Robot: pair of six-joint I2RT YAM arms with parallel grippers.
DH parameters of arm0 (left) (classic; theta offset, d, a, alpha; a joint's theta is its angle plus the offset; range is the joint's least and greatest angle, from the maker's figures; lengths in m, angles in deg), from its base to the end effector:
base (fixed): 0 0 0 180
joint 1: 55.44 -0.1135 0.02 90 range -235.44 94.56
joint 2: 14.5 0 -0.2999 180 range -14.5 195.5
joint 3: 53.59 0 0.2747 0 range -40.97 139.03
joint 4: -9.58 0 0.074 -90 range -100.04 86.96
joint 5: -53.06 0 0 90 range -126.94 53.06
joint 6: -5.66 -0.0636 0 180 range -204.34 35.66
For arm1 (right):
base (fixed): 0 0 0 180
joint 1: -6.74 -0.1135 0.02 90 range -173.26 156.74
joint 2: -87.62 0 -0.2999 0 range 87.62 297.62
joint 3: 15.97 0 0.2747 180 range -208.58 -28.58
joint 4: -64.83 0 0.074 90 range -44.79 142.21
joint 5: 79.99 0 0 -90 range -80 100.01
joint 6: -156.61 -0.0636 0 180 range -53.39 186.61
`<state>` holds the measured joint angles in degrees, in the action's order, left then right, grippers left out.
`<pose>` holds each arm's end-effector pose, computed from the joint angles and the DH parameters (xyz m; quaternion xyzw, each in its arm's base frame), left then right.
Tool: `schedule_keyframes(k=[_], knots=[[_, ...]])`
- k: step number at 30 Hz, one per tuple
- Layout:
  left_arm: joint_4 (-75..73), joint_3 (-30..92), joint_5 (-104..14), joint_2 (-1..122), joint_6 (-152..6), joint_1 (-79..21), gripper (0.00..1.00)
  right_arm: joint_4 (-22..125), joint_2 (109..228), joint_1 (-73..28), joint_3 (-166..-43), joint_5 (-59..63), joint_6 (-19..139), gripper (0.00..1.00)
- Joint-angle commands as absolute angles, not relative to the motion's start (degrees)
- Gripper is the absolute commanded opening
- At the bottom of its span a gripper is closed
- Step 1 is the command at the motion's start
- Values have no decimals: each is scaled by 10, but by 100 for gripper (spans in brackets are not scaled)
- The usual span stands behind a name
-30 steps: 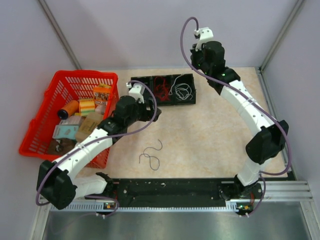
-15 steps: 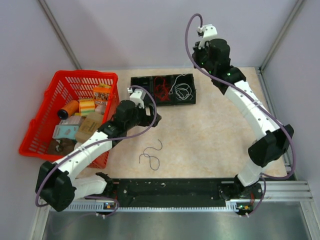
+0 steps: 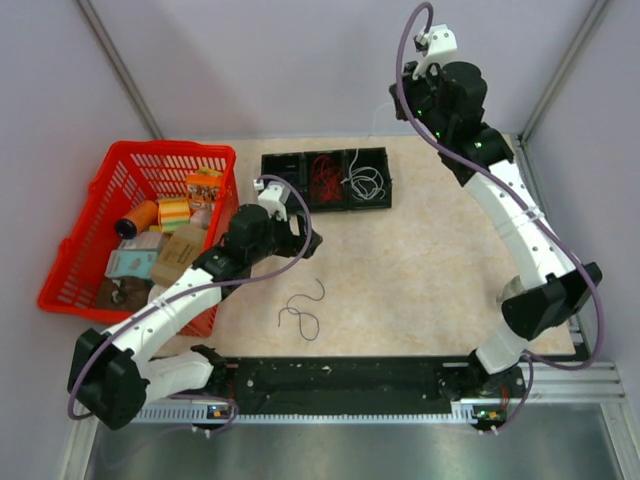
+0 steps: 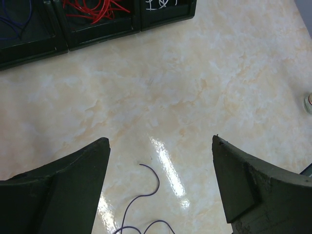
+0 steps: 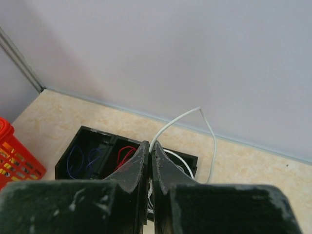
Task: Untangle the cables
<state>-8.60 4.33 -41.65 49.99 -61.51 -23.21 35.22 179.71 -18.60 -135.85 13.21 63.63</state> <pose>0.2413 -0.1583 0.2952 0.0910 0.8369 -0.2797 0.4617 0.3733 0.1729 0.5369 -0.1201 0.7081 0.1507 0.6793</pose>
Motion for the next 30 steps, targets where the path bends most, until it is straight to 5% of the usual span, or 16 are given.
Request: schedule_keyframes(k=[1,7,18,24,30], knots=[[-58,40,-422,486,-617,-234,89,355,1848,-168,-1424,104,623,0],[-45,52,-429,500,-596,-234,89,380,1849,-158,-1399,-55,403,0],[-47,37,-431,437,-589,-234,89,879,1938,-128,-1210,-241,-152,0],[-36,24,-417,444,-587,-234,93,917,1973,-122,-1261,-263,-224,0],[-53,181,-375,645,-576,-241,86,934,1931,-105,-1176,-258,-215,0]])
